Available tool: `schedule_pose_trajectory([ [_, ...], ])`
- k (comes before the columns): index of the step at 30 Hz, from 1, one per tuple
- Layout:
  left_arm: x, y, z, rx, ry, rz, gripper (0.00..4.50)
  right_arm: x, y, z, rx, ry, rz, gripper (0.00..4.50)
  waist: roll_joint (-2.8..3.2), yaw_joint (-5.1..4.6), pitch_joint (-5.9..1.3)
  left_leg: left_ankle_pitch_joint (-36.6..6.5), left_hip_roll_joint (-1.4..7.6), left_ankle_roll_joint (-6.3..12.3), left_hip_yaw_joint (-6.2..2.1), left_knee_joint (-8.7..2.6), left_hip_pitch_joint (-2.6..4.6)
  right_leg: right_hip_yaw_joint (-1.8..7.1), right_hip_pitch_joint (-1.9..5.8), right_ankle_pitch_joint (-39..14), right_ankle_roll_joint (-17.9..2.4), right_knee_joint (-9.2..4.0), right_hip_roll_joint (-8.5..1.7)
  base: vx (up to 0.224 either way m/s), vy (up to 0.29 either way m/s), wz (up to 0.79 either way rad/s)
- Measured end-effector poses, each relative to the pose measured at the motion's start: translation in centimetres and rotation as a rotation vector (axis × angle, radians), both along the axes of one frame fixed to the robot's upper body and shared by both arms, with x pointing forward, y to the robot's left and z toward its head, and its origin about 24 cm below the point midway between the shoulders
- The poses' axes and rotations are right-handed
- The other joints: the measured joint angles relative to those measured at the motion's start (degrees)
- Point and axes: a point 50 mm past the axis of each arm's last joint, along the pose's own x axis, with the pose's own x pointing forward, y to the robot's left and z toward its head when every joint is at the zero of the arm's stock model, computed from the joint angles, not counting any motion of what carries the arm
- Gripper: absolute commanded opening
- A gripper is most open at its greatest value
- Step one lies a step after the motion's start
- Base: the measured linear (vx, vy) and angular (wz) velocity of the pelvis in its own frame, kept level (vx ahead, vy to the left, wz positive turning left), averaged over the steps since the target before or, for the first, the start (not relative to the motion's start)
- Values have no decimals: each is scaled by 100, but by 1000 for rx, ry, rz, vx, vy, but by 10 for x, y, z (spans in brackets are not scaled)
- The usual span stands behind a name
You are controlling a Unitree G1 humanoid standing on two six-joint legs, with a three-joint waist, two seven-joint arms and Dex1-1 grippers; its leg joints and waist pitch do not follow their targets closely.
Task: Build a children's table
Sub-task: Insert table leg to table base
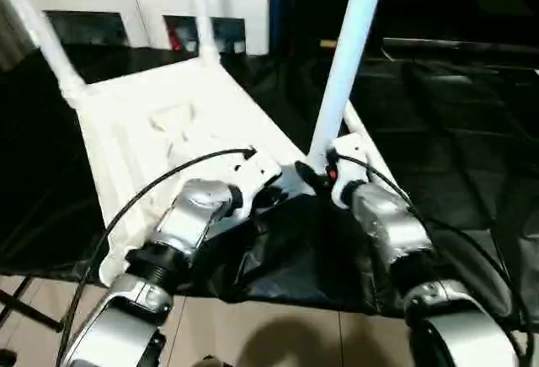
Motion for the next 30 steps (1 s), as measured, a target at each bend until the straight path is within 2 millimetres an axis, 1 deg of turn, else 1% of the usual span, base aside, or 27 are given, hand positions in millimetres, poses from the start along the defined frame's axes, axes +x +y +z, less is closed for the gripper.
schedule_pose_trajectory([
  [4, -1, 1, 1, 0, 4, -25, 0, -1, 0, 0, 9, 0, 23, 388, 1, 11, 0, -1, 0, 1, 0, 0, -5, 0, 0, 0, 0, -6, 0, 0, 0, 0],
  [8, -5, 4, 2, 1, -1, -84, 0, -3, -4, 0, -11, -23, 109, 388, 5, 33, 3, -1, 0, 2, 0, -1, -12, -3, -5, 0, 0, -9, -1, 0, 0, 0],
  [9, -7, 6, 3, -2, 4, -103, 0, -6, -8, 1, -33, -37, 153, 388, 9, 45, 5, -2, 0, 3, 0, -1, -13, -3, -5, 0, 0, -11, -1, 0, 0, 0],
  [12, -10, 9, 1, -3, 15, -133, 0, -11, -12, -3, -53, -35, 222, 388, 12, 85, 6, -2, 0, 4, 0, 1, -14, -3, -5, 1, -1, -10, -1, 0, 0, 0],
  [13, -10, 10, 2, -5, 16, -149, 0, -13, -17, 0, -66, -45, 254, 388, 13, 96, 7, -1, 0, 3, 0, 2, -16, -4, -5, 1, -2, -9, -1, 0, 0, 0],
  [15, -14, 13, 1, -9, 29, -205, 0, -21, -27, 1, -96, -47, 348, 388, 14, 164, 7, -1, 0, 4, 0, 2, -14, -4, -1, 1, -1, -11, -1, 0, 0, 0],
  [17, -15, 15, 1, -10, 36, -239, 0, -26, -31, 2, -101, -40, 403, 388, 18, 217, 10, 0, 0, 5, 0, 4, -14, -4, -1, 1, -1, -9, -2, 0, 0, 0],
  [19, -18, 17, 2, -16, 55, -288, 0, -34, -40, 4, -120, -29, 493, 388, 21, 304, 12, 1, 0, 7, 1, 6, -16, -4, 0, 1, -1, -10, -3, 0, 0, 0],
  [24, -21, 23, 2, -19, 92, -364, 0, -45, -45, 7, -131, -10, 625, 388, 21, 367, 12, 3, 0, 9, 0, 7, -18, -4, -1, 1, -1, -9, -3, 0, 0, 0],
  [25, -22, 25, 3, -17, 102, -384, 0, -48, -47, 8, -133, -5, 650, 361, 21, 381, 12, 2, 0, 9, 0, 7, -18, -4, -1, 1, -1, -10, -3, 0, 0, 0],
  [29, -25, 28, 3, -21, 125, -428, 0, -52, -47, 12, -127, 4, 709, 347, 21, 417, 12, 3, 0, 9, 0, 9, -20, -5, -2, 1, -1, -9, -4, 0, 0, 0],
  [30, -26, 29, 3, -20, 130, -442, 0, -55, -48, 12, -127, 9, 724, 335, 21, 436, 11, 3, 0, 9, 0, 10, -20, -5, -1, 1, -1, -9, -4, 0, 0, 0],
])
